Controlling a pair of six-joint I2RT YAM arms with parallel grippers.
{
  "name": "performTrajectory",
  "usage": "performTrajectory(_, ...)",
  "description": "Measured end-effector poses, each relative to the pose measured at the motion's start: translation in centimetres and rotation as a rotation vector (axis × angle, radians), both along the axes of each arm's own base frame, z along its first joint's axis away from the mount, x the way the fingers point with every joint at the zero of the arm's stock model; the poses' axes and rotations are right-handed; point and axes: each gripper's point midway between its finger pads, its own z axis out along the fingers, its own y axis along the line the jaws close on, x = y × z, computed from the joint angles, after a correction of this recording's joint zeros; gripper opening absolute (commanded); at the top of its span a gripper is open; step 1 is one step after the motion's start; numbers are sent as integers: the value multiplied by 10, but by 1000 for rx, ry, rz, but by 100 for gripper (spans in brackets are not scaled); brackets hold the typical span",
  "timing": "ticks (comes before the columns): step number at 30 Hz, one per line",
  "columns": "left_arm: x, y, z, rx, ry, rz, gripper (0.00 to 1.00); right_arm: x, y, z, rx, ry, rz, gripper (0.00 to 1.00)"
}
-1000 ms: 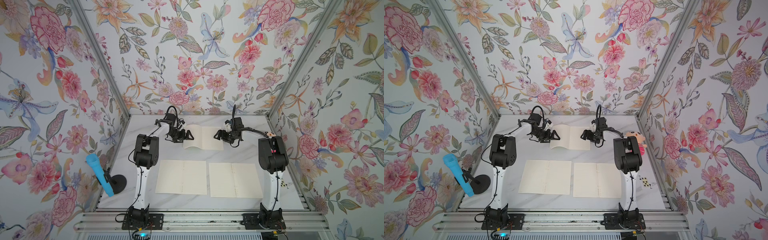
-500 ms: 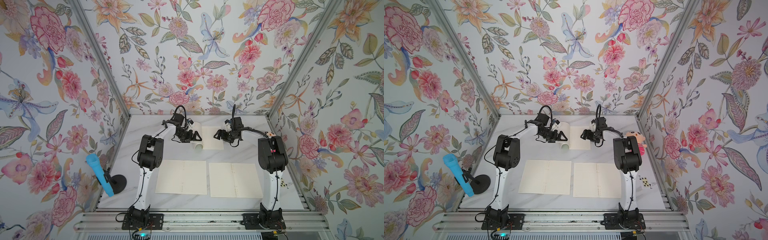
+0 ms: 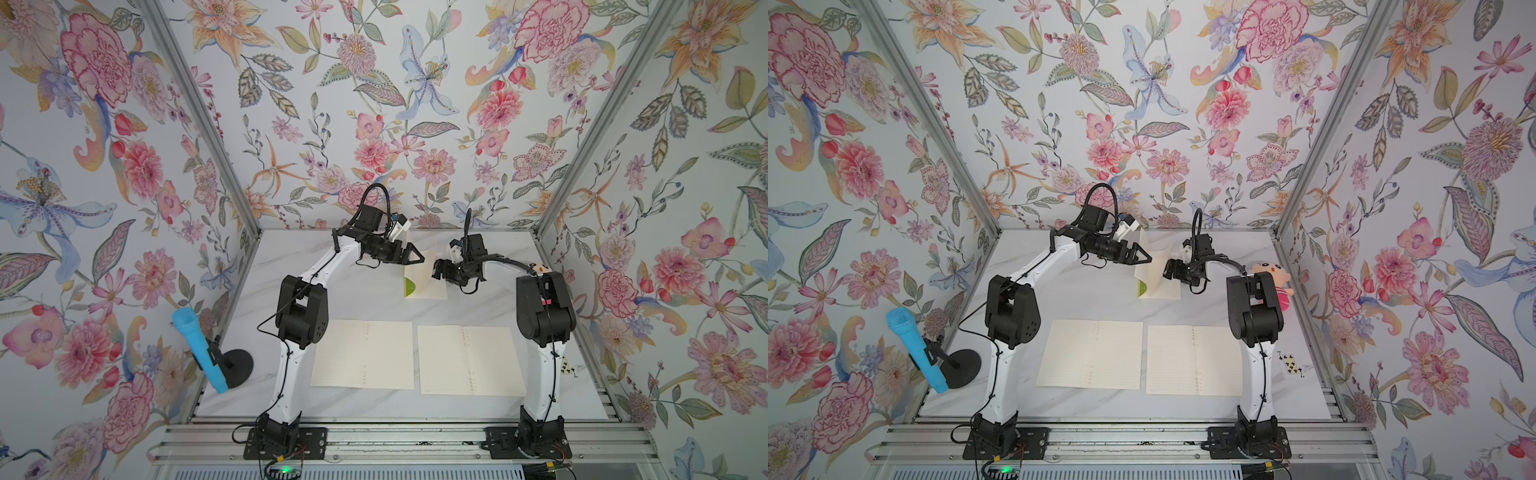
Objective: Close the notebook
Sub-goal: Close the notebook at the center of the board.
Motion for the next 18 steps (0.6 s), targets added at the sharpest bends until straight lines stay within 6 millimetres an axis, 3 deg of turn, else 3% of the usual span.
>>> performTrajectory(7, -5, -4, 3, -18, 3, -28, 100, -1, -11, 1, 15, -5, -7, 86)
performTrajectory(14, -12, 0, -5, 3, -24, -61, 100, -1, -49, 2, 6, 15, -76, 85)
performTrajectory(18, -22, 12, -19, 32, -7, -60, 100, -4, -64, 2, -11, 33, -107, 84)
